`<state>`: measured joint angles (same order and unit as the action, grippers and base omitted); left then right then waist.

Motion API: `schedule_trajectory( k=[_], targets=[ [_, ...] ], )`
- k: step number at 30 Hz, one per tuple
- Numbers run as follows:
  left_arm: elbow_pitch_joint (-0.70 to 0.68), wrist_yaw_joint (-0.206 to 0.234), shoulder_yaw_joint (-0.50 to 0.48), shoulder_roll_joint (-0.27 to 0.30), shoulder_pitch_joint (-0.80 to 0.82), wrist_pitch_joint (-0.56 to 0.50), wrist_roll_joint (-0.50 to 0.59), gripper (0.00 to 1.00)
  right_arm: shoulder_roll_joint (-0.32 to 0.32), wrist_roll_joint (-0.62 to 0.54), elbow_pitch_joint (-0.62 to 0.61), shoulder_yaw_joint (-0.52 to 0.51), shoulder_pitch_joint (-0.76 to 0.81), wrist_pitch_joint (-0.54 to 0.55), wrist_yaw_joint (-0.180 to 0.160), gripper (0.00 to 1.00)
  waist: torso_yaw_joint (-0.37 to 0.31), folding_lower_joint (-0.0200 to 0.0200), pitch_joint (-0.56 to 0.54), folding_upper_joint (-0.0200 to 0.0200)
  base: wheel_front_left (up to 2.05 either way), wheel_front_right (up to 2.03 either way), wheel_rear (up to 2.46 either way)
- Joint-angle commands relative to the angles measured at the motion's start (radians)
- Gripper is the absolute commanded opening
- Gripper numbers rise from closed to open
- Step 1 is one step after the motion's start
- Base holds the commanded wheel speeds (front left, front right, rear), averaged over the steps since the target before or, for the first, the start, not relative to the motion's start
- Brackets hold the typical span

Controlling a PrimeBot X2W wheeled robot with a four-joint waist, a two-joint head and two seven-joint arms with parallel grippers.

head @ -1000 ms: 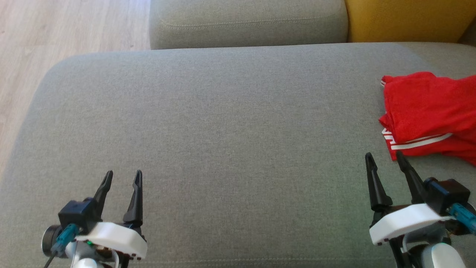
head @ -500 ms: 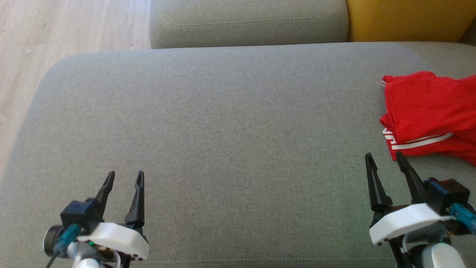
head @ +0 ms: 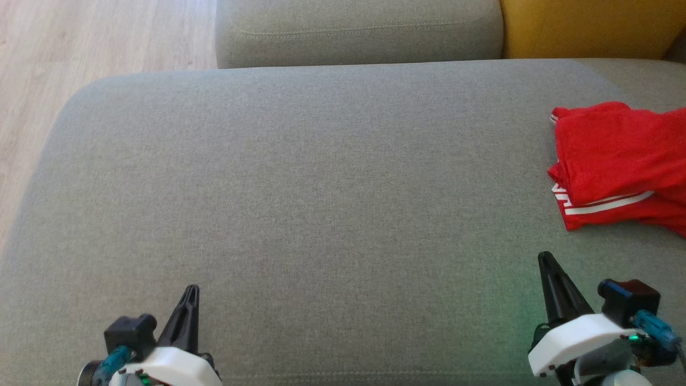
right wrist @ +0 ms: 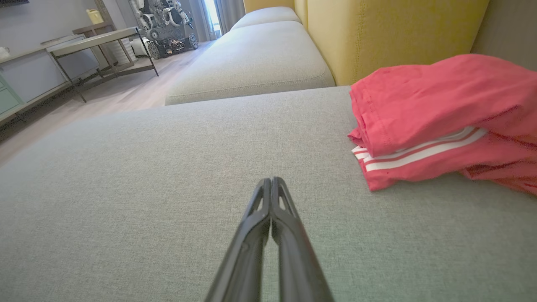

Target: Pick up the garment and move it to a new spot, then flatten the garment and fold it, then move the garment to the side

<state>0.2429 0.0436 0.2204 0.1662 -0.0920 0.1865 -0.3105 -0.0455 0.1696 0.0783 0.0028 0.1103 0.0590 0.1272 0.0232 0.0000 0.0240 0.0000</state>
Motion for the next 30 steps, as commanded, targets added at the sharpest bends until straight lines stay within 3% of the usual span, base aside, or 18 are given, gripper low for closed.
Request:
schedule_trajectory(
  k=[1,30],
  targets=[
    [-0.03,-0.005,-0.013,0.008,0.039,-0.001,-0.023,0.0,-0.002,0.027,-0.033,0.0,-0.03,-0.002,0.0,0.0,0.0,0.0,0.0,0.0,0.0,0.0,0.0],
    [-0.022,-0.044,-0.087,-0.02,0.076,-0.07,-0.318,0.0,-0.018,0.371,0.014,-0.008,-0.074,-0.004,0.001,0.0,-0.006,0.0,-0.005,0.0,0.0,0.0,0.0]
  ],
)
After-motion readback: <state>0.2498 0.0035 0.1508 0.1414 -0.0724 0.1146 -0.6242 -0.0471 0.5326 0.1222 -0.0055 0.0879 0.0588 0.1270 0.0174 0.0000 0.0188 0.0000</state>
